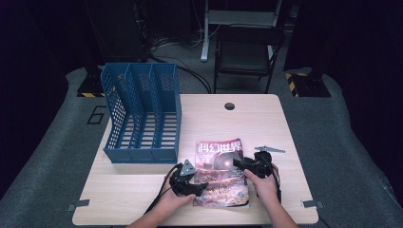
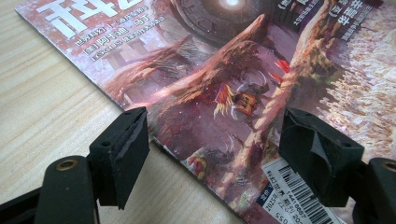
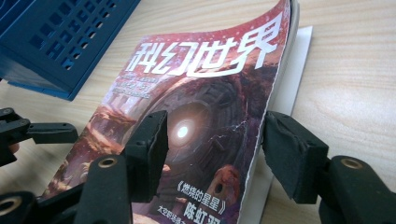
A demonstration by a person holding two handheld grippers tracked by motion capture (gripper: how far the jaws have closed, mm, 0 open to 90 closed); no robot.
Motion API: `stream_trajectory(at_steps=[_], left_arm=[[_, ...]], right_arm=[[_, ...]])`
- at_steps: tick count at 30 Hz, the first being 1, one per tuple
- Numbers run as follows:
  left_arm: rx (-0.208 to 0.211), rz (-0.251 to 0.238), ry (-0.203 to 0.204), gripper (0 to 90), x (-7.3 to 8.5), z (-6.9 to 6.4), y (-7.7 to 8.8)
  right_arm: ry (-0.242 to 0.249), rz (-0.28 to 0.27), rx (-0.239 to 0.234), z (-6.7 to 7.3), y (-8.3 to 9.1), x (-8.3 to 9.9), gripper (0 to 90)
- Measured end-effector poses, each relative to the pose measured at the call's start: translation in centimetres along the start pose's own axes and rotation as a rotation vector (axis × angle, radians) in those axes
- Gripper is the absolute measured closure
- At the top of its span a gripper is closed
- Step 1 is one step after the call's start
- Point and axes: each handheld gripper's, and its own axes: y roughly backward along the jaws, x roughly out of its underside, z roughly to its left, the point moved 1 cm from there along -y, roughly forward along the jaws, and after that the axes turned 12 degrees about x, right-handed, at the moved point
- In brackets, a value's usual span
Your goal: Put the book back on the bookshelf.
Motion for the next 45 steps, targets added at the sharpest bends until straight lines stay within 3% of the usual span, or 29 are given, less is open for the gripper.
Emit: stream_trajectory(at_steps=[4, 8, 11, 15, 18, 34, 38, 41, 45], left_arm=[[0.006, 0.006, 0.002, 24.1, 0.0, 0.0, 0.1], [0.003, 0.001, 0.003, 24.2, 0.0, 0.0, 0.0], [0.006, 0.004, 0.003, 24.2, 0.0, 0.0, 0.0], [0.006, 0.005, 0.001, 24.2, 0.0, 0.0, 0.0], [0.006, 0.005, 0.000, 24.2, 0.0, 0.0, 0.0], [0.006, 0.004, 0.001, 24.2, 0.0, 0.0, 0.0], [0.006, -0.003, 0.007, 24.2, 0.0, 0.0, 0.0], [0.004, -0.003, 0.003, 24.2, 0.0, 0.0, 0.0], [0.005, -0.004, 0.007, 24.2, 0.0, 0.0, 0.0]], right_arm=[[-0.016, 0.001, 0.007, -0.2, -0.3, 0.1, 40.5], [-0.068, -0.033, -0.047, 0.0, 0.3, 0.0, 41.3], [-0.071, -0.042, -0.065, 0.4, 0.6, -0.1, 41.3], [-0.018, -0.017, -0.078, 1.5, 0.6, 0.1, 42.0], [0.022, 0.022, -0.051, 1.9, 0.2, 0.3, 42.0], [0.022, 0.103, -0.069, 0.9, -1.4, 0.6, 45.8], [0.036, 0.114, -0.083, 1.1, -1.5, 0.6, 47.7], [0.087, 0.122, -0.077, 1.4, -1.5, 0.6, 50.7], [0.076, 0.133, -0.092, 1.0, -1.6, 0.5, 53.7]])
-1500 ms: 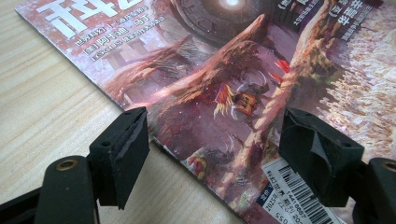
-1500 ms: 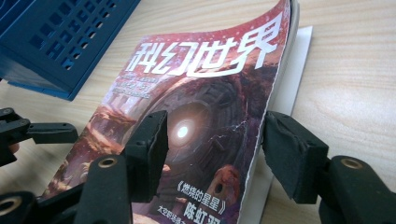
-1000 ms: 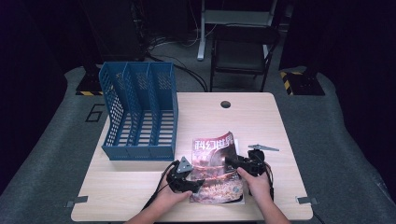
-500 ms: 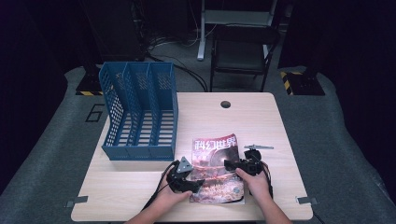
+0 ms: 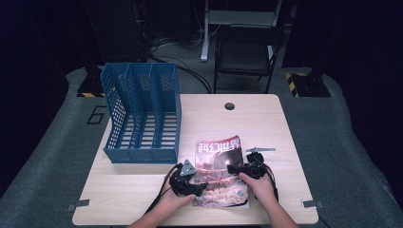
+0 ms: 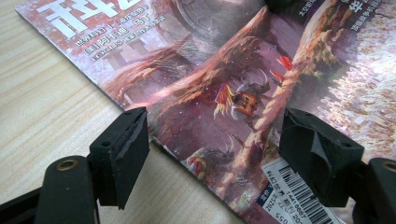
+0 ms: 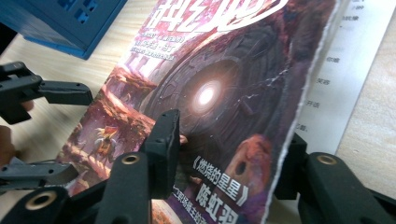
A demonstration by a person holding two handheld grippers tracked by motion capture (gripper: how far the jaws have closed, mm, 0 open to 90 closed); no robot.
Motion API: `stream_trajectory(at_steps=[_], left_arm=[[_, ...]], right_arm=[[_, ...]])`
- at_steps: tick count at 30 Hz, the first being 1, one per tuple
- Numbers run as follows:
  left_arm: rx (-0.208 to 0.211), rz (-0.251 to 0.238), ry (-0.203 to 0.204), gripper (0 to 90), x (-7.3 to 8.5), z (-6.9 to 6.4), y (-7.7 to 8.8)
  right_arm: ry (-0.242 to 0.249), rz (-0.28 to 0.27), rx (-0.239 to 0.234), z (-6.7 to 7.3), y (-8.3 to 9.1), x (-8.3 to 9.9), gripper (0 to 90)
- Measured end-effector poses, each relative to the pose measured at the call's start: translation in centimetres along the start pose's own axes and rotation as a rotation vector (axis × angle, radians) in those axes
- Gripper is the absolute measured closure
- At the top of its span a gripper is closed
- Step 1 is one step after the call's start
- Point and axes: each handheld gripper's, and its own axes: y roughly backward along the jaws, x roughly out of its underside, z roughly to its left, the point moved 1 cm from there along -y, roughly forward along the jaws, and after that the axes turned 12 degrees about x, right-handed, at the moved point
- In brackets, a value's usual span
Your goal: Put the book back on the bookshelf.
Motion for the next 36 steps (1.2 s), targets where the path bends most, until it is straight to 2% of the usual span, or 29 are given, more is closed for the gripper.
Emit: stream_trajectory(at_steps=[3, 6, 10, 15, 18, 21, 24, 36], left_arm=[[-0.002, -0.004, 0.001, 24.2, 0.01, -0.01, -0.03], [-0.009, -0.008, -0.001, 24.2, 0.01, 0.00, -0.06], [-0.006, -0.006, 0.002, 24.2, 0.01, -0.02, -0.05], [-0.009, -0.008, -0.003, 24.2, 0.00, 0.01, -0.05], [-0.009, -0.008, -0.001, 24.2, 0.00, 0.00, -0.06], [-0.006, -0.007, 0.002, 24.2, 0.01, -0.02, -0.05], [-0.006, -0.007, 0.001, 24.2, 0.01, -0.02, -0.05], [-0.006, -0.007, 0.001, 24.2, 0.01, -0.02, -0.06]], right_arm=[[-0.042, 0.012, -0.019, -0.41, 0.02, -0.05, 56.0], [-0.037, 0.009, -0.016, -0.40, -0.03, -0.09, 56.3], [0.005, 0.006, -0.010, -0.40, -0.03, -0.10, 58.5], [-0.012, 0.012, -0.021, -0.62, 0.01, -0.06, 62.0], [0.010, 0.011, -0.009, -0.60, -0.01, -0.12, 65.2], [0.004, 0.025, -0.022, -0.71, 0.00, -0.12, 68.7], [-0.021, 0.051, -0.057, -1.06, 0.03, -0.15, 72.9], [-0.005, 0.072, -0.075, -0.95, 0.29, -0.27, 77.1]])
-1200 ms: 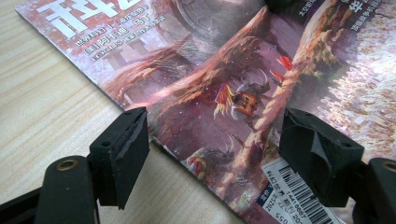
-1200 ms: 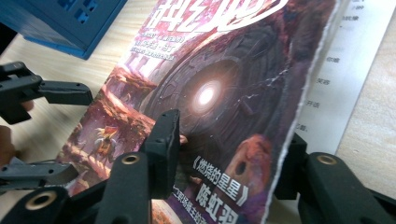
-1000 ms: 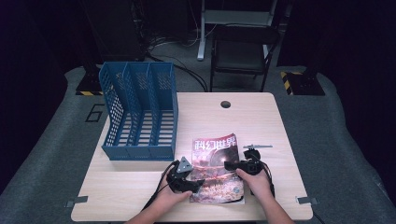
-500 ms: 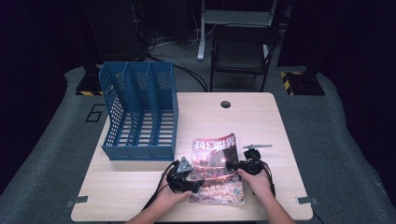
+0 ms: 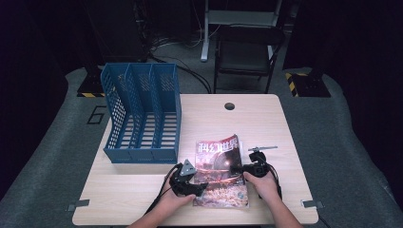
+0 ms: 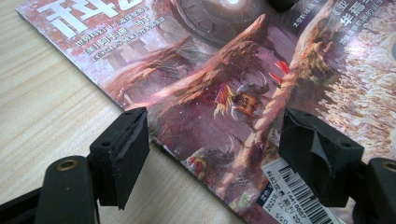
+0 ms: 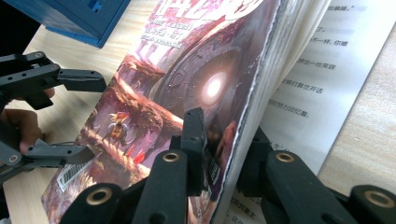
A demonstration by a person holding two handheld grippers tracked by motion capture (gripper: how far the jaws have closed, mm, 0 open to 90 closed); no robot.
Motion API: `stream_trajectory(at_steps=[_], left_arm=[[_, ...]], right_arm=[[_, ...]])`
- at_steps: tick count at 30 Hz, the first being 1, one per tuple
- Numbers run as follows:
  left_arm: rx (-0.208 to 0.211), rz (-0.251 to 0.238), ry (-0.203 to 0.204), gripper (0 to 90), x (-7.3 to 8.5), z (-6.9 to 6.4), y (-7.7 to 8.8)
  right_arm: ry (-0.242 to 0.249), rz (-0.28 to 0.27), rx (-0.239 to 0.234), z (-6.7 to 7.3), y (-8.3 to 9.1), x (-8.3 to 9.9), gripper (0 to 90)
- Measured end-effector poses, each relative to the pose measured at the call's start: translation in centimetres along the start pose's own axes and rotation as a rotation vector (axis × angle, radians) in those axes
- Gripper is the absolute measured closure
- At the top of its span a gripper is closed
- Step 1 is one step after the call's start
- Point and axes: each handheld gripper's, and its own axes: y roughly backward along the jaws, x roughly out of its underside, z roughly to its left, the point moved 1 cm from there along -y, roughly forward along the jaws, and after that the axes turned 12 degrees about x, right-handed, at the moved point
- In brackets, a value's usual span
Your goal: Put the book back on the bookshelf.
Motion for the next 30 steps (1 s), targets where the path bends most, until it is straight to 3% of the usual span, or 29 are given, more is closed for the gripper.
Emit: stream_trajectory(at_steps=[9, 12, 13, 17, 26, 30], left_arm=[[-0.006, 0.005, -0.010, 25.2, 0.0, 0.1, 0.1], [-0.008, -0.012, 0.004, 26.1, 0.0, 0.1, 0.0], [0.007, -0.004, 0.005, 26.4, 0.0, 0.2, 0.1], [-0.003, -0.008, 0.008, 27.5, 0.0, 0.2, 0.1], [0.000, -0.012, 0.009, 27.6, 0.0, 0.3, 0.2], [0.026, -0.013, 0.048, 27.6, -0.2, 0.5, 0.3]], right_arm=[[0.026, 0.009, -0.012, 0.0, 0.1, 0.0, 80.0], [0.036, 0.009, -0.006, 0.2, 0.2, 0.0, 80.4], [0.054, -0.001, -0.002, 0.2, 0.2, 0.0, 80.5], [0.088, -0.020, 0.010, 0.6, 0.5, 0.1, 82.2], [0.111, -0.071, 0.016, 1.1, 0.9, 0.4, 85.6], [0.140, -0.100, 0.029, 1.6, 1.3, 0.5, 86.1]])
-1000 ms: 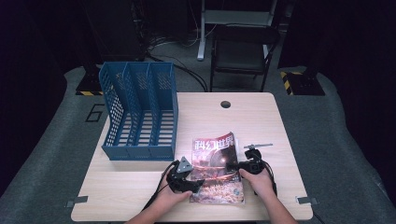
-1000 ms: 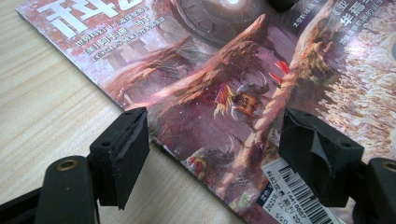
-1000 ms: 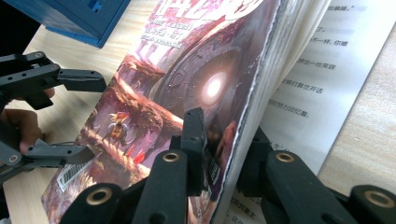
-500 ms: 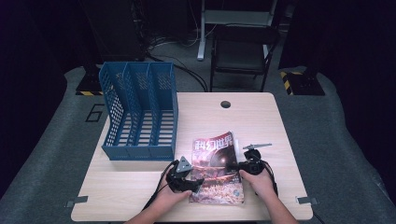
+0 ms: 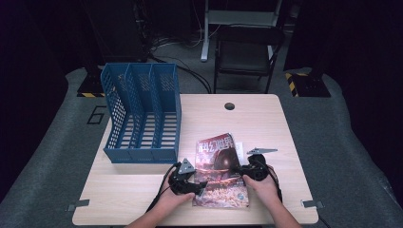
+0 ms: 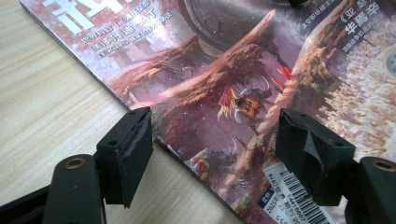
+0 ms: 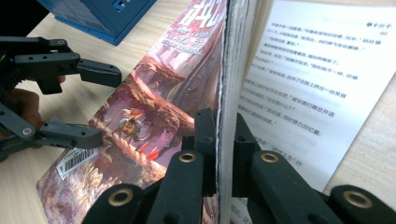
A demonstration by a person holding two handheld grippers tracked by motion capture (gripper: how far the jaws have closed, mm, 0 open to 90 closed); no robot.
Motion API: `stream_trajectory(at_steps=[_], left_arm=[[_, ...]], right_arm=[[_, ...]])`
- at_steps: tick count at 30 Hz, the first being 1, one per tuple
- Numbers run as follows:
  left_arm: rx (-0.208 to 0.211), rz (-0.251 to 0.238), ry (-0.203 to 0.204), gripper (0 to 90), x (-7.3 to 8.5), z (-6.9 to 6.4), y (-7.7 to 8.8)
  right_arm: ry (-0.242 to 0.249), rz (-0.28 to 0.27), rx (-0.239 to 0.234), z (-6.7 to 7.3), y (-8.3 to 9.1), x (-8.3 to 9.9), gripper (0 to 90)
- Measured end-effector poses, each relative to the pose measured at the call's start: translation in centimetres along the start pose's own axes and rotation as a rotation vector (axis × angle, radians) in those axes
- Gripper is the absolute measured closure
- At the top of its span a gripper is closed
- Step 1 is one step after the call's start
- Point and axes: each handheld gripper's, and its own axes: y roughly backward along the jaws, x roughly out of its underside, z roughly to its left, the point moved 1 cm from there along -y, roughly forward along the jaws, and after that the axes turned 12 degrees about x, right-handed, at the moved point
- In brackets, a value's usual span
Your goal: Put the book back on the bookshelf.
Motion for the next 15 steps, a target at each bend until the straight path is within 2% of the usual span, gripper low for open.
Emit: stream_trajectory(at_steps=[3, 6, 9, 11, 12, 13, 15], left_arm=[[0.022, 0.005, 0.039, 29.0, -0.3, 0.4, 0.2], [-0.009, 0.005, 0.057, 28.2, -0.4, 0.9, 0.5], [0.011, 0.003, 0.084, 27.5, -0.6, 1.3, 0.8], [0.013, -0.014, 0.088, 27.1, -0.7, 1.5, 0.9], [0.031, -0.012, 0.102, 26.8, -0.9, 1.5, 0.9], [0.031, -0.012, 0.095, 26.5, -1.0, 1.6, 0.9], [0.040, -0.013, 0.110, 26.5, -1.1, 1.7, 0.9]], right_arm=[[0.010, -0.017, 0.009, 0.3, 0.2, 0.0, 86.3], [0.015, -0.040, 0.015, 0.6, 0.6, 0.1, 86.3], [0.020, -0.066, 0.017, 0.9, 1.0, 0.0, 86.4], [0.021, -0.085, 0.016, 1.1, 1.3, 0.0, 86.4], [0.030, -0.098, 0.011, 1.2, 1.5, 0.0, 86.5], [0.033, -0.118, 0.011, 1.4, 1.8, 0.0, 86.5], [0.032, -0.127, 0.009, 1.5, 2.1, 0.0, 86.5]])
